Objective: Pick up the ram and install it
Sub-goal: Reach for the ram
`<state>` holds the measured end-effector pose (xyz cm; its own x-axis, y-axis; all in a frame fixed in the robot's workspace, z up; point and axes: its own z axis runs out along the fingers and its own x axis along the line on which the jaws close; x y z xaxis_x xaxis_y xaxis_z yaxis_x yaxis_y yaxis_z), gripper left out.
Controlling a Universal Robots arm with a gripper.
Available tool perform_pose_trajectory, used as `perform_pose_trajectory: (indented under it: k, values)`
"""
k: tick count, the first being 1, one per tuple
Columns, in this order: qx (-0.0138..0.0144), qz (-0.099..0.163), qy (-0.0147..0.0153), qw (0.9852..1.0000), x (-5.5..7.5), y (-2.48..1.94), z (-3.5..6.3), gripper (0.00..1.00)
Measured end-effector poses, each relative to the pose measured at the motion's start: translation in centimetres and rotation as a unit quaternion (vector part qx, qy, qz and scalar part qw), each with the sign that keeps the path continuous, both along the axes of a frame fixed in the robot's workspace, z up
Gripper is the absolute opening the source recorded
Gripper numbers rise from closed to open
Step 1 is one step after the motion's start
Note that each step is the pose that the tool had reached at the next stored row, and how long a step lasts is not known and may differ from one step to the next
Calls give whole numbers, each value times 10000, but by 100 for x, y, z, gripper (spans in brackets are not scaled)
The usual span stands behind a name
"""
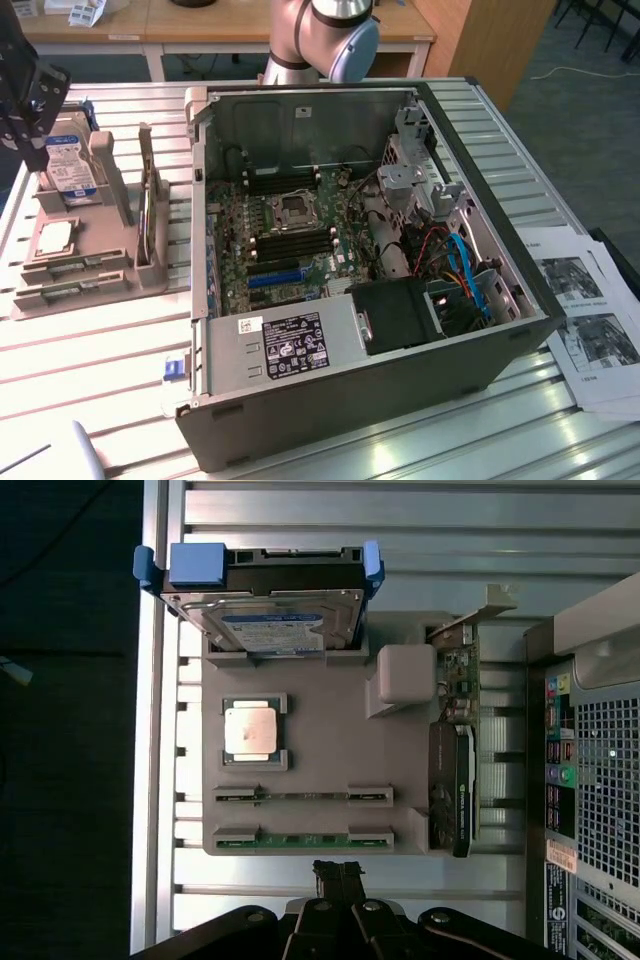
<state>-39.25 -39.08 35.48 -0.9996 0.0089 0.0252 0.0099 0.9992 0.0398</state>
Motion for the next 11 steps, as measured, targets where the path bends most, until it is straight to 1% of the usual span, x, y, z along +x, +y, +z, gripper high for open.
perform_pose_trajectory:
  k: [8, 10, 11]
  values:
    - [0, -1, 0, 10000, -6, 124, -40, 10]
    - [0, -1, 0, 10000, -8, 144, -47, 10]
    - [0, 0, 0, 10000, -8, 143, -47, 10]
